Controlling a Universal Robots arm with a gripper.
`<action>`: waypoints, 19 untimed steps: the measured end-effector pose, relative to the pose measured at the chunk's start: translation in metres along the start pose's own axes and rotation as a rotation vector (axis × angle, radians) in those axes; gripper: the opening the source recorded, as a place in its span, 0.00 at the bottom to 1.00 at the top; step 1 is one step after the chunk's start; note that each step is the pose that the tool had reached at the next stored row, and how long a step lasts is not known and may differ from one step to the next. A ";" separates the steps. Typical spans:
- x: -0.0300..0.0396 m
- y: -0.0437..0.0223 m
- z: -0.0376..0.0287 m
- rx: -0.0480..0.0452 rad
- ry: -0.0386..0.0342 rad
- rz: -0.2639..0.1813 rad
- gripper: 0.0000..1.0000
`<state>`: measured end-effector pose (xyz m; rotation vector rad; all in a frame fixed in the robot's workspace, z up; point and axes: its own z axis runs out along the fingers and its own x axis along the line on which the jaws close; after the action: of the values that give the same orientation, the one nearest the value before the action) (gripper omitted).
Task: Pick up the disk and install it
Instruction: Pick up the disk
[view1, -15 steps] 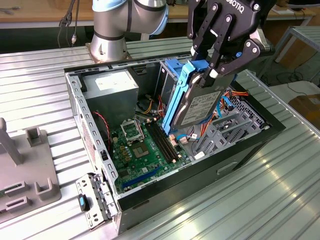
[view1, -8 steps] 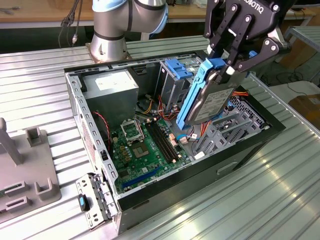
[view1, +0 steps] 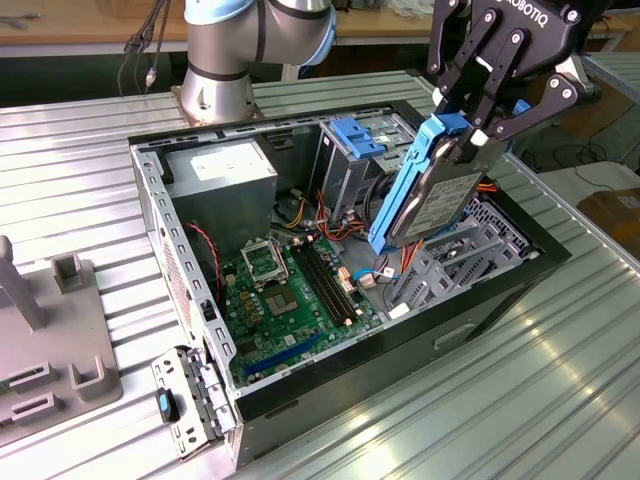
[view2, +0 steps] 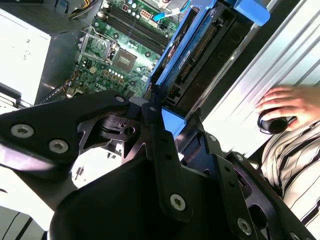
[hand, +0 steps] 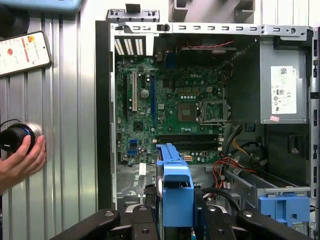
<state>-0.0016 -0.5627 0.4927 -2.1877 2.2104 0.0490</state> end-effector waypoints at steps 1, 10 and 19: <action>0.0000 0.0000 0.0000 0.0000 0.0000 0.000 0.36; -0.0002 -0.0145 0.0001 0.0000 0.0000 0.000 0.36; -0.0003 -0.0310 0.0002 0.0000 -0.0001 0.000 0.36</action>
<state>0.0294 -0.5627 0.4925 -2.1878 2.2102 0.0491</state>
